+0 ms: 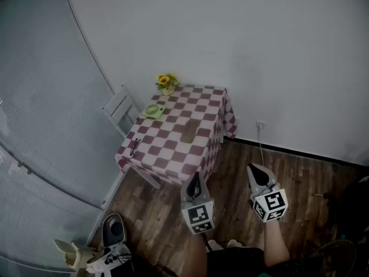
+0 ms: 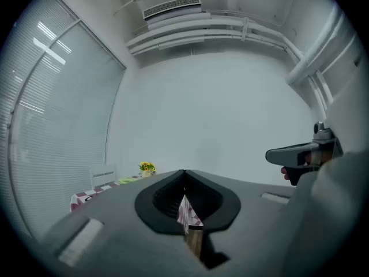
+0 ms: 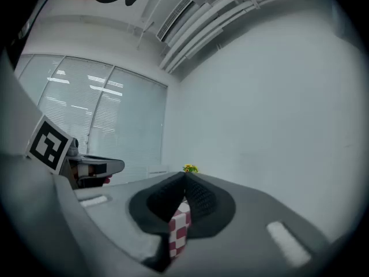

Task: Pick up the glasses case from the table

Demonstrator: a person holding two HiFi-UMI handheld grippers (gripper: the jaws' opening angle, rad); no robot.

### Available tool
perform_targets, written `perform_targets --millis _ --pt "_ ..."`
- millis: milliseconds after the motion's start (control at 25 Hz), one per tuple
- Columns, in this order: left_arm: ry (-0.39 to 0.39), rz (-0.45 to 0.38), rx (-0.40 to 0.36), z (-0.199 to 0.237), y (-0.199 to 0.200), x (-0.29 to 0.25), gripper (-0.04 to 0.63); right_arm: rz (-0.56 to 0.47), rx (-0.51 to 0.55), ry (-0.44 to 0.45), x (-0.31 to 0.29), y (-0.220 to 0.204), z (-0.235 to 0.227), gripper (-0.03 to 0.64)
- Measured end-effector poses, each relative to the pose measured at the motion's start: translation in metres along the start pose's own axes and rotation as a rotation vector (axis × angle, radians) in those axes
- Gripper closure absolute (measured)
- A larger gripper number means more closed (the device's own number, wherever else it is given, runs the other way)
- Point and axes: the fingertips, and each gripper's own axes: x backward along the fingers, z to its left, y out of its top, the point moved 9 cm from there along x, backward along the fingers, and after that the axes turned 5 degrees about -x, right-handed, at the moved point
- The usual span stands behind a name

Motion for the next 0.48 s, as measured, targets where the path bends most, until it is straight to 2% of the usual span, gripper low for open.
perform_targets --millis 480 --pt "0.011 -0.012 -0.004 -0.012 0.012 -0.014 0.588 -0.058 -0.038 0.018 -0.003 0.008 -0.022 0.615"
